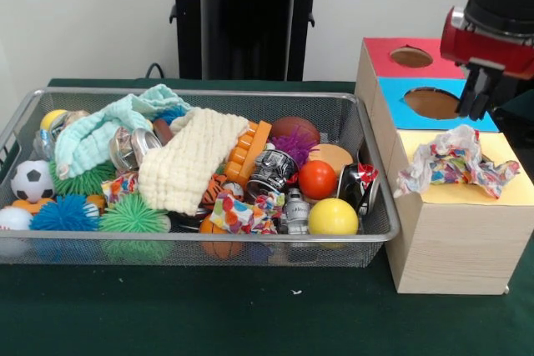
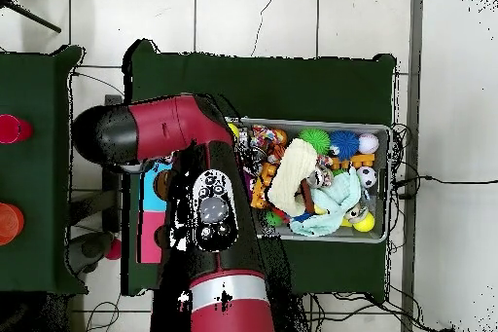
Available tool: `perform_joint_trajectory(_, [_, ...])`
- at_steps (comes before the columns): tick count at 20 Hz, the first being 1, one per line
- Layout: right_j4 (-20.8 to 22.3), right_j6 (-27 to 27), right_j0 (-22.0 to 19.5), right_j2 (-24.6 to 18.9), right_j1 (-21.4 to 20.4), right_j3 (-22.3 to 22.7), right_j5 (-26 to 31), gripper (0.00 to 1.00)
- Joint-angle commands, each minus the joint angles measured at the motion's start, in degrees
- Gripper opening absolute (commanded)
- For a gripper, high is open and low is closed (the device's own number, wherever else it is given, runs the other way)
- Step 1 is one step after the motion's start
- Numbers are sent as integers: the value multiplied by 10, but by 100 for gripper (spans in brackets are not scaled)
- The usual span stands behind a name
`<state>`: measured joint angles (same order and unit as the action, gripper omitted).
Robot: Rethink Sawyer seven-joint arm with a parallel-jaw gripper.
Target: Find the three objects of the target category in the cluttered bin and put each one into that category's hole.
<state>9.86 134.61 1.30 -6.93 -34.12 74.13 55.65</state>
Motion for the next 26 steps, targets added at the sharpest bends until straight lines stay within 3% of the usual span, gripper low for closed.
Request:
perform_joint_trajectory(1, [17, -138, -23, -65, -20, 1, 67, 0])
perform_joint_trajectory(8, [50, -148, -25, -68, -26, -1, 30, 0])
perform_joint_trajectory(16, [115, -113, -21, -60, -4, 20, -93, 0])
perform_joint_trajectory(23, [127, -111, -24, -66, -1, 13, -91, 0])
perform_joint_trajectory(26, [135, -98, -26, -65, 7, 22, -120, 0])
